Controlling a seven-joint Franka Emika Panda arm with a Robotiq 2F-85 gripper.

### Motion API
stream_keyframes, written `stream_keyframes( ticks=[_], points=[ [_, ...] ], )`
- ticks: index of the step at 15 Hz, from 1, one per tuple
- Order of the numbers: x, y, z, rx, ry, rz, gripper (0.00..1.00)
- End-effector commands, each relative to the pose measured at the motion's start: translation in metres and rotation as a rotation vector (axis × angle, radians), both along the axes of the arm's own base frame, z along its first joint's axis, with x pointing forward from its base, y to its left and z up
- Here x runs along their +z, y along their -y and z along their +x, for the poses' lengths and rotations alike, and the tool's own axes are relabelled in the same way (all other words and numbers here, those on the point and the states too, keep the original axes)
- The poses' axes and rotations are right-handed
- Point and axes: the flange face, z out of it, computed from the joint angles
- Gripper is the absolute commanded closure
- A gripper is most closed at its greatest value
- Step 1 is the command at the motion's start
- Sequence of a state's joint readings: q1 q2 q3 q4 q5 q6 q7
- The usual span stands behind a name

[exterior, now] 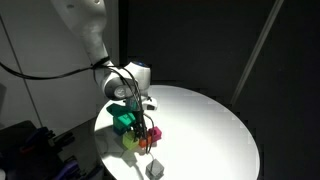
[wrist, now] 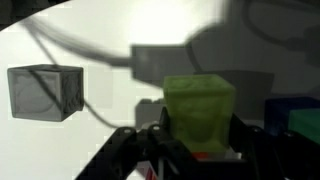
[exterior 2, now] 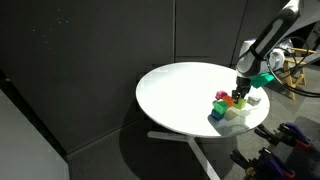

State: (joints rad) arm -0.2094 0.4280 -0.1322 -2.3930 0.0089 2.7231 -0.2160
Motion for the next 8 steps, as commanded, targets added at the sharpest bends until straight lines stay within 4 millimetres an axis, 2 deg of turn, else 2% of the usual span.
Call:
stream_keyframes(
  ticks=[1,8],
  points=[
    [0.0008,0.0036,0.0096,-0.018,-0.004,0.011,0.72],
    [-0.002,0.0045,0.0146,-0.015,-0.006,0.012,0.72]
  ],
)
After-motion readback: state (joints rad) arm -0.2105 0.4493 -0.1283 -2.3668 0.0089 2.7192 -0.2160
